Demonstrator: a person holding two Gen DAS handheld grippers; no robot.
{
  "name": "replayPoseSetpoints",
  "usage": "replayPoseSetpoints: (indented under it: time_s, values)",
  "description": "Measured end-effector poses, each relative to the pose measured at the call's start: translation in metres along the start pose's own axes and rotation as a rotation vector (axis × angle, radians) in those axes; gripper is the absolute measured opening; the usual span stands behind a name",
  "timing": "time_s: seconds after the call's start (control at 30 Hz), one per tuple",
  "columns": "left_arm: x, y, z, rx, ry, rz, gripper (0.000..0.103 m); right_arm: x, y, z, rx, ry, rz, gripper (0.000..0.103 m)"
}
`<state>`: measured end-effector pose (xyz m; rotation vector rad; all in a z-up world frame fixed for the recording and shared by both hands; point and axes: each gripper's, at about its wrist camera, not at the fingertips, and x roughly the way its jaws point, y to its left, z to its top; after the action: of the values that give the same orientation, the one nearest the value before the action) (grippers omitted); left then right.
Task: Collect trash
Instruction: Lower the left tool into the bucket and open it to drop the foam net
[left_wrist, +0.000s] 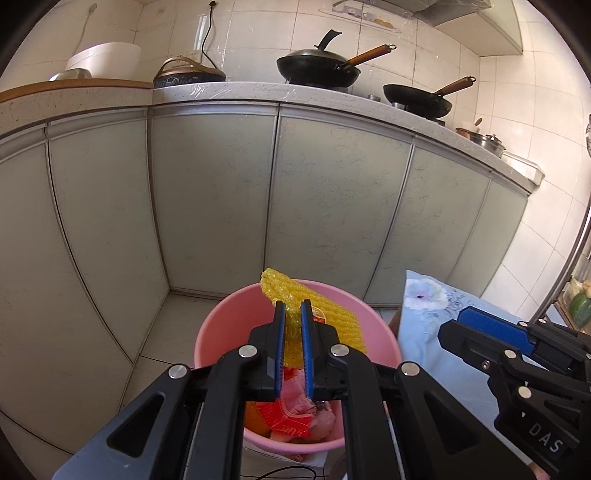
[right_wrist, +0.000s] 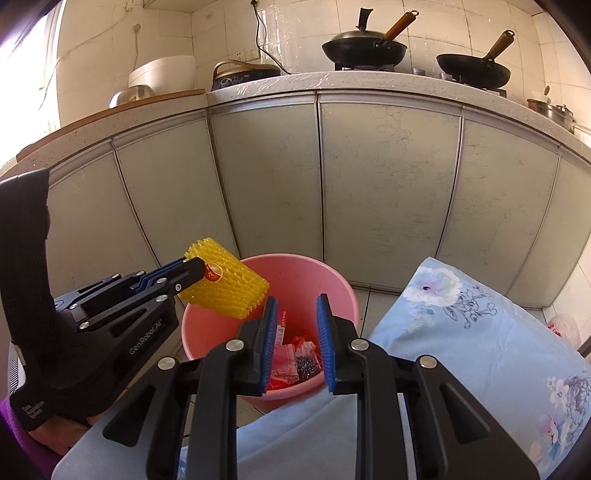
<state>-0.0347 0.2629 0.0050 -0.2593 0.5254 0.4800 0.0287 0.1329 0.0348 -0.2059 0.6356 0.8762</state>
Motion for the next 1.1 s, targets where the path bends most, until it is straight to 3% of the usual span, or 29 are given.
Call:
replayPoseSetpoints:
  time_s: [0.6, 1.0, 1.1]
  values:
    - [0.054, 0.028, -0.013, -0.009, 0.105, 0.052, 0.008, 0.047, 0.000, -0.003, 0.007, 0.098, -0.007, 0.022]
    - [0.067, 0.024, -0.019, 0.005, 0.127, 0.055, 0.010, 0.061, -0.002, -0.009, 0.016, 0.131, -0.011, 0.022]
    - [0.068, 0.023, -0.020, 0.000, 0.137, 0.052, 0.019, 0.062, -0.001, -0.010, 0.015, 0.134, -0.014, 0.022]
